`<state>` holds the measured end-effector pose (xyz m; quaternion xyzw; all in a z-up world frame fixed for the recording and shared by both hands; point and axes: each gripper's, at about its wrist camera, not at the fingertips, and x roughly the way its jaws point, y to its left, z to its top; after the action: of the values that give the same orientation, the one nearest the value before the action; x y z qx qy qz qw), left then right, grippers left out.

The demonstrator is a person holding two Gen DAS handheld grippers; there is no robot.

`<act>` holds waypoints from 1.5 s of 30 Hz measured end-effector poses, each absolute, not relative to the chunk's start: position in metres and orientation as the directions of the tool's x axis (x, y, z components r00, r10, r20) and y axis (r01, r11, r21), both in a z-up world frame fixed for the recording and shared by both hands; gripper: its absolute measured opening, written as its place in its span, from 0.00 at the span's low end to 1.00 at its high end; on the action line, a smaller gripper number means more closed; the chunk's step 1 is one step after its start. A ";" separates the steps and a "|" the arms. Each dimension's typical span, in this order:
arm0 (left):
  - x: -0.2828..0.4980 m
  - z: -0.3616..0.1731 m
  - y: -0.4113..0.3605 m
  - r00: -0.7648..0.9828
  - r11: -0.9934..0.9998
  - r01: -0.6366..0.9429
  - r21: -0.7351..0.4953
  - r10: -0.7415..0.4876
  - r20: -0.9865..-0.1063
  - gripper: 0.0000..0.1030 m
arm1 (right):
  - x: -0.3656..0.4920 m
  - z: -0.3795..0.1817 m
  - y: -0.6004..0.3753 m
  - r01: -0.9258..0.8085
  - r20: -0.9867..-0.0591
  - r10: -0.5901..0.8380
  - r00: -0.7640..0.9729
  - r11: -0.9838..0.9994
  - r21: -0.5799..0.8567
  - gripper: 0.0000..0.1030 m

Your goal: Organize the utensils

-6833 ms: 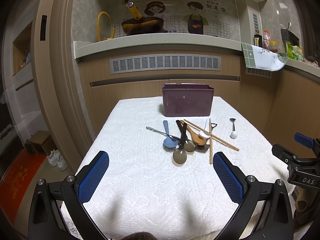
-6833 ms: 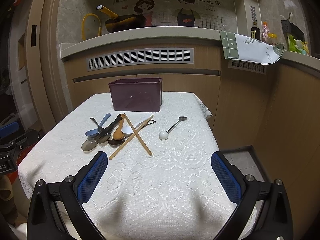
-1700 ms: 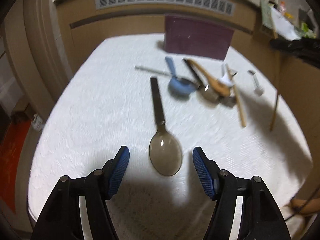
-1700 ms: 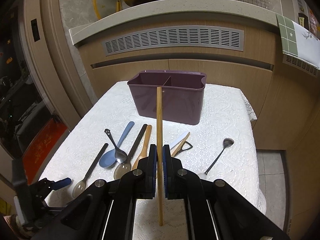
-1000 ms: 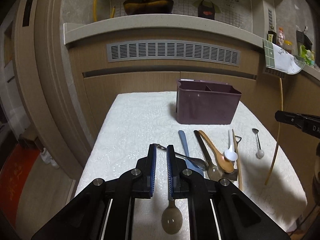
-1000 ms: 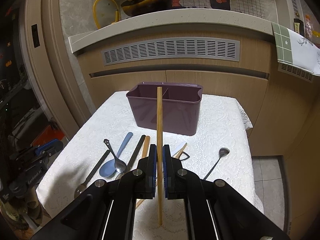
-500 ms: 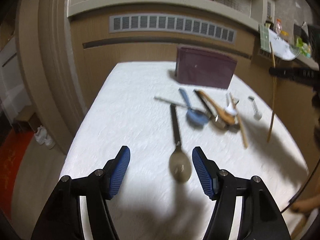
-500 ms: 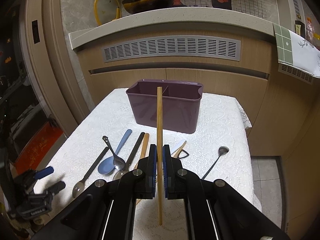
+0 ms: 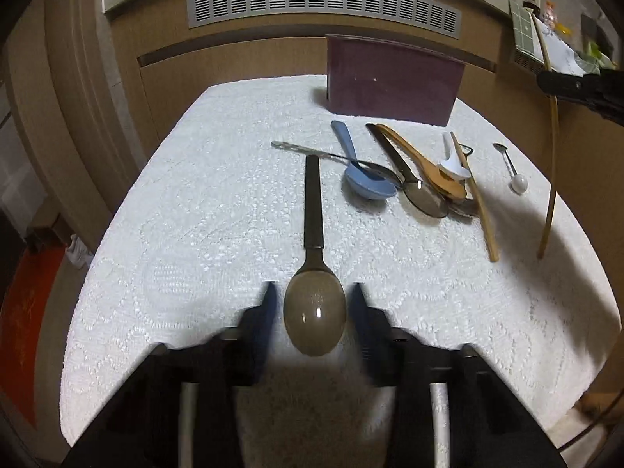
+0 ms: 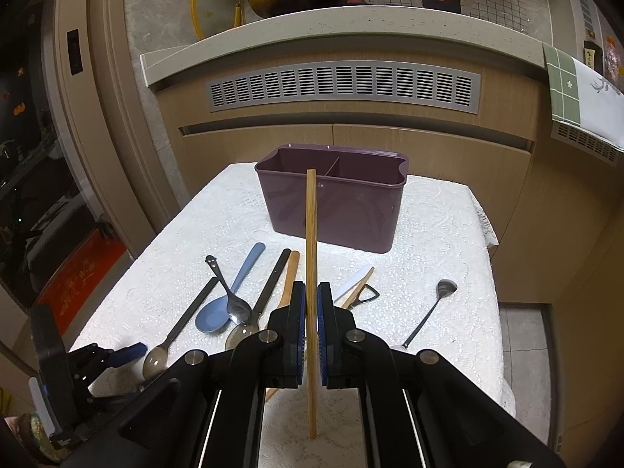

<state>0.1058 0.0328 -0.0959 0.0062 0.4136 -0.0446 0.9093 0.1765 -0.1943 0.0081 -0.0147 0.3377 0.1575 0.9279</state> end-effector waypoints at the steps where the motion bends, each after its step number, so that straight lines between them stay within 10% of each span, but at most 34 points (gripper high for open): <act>1: 0.105 -0.091 0.034 0.663 0.997 0.080 -0.023 -0.070 -0.745 0.33 | 0.176 0.008 -0.196 -0.300 -0.630 0.281 0.724 0.951 0.079 0.05; 26: 0.157 0.055 0.036 0.864 0.985 0.170 0.039 -0.129 -0.486 0.33 | 0.196 0.054 -0.203 -0.295 -0.556 0.288 0.779 0.952 0.079 0.05; 37: 0.243 0.162 0.017 0.776 0.937 0.345 -0.048 -0.314 -0.548 0.33 | 0.276 0.146 -0.212 -0.269 -0.380 0.277 0.883 0.960 0.074 0.05; 45: 0.333 0.119 0.004 0.636 0.914 0.378 -0.145 -0.370 -0.677 0.33 | 0.351 0.118 -0.202 -0.208 -0.361 0.213 0.908 0.977 0.052 0.05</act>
<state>0.3329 0.0038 0.1188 0.0051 0.3729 -0.2069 0.9045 0.3513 -0.2020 0.1184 0.0062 0.1854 0.1078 0.9767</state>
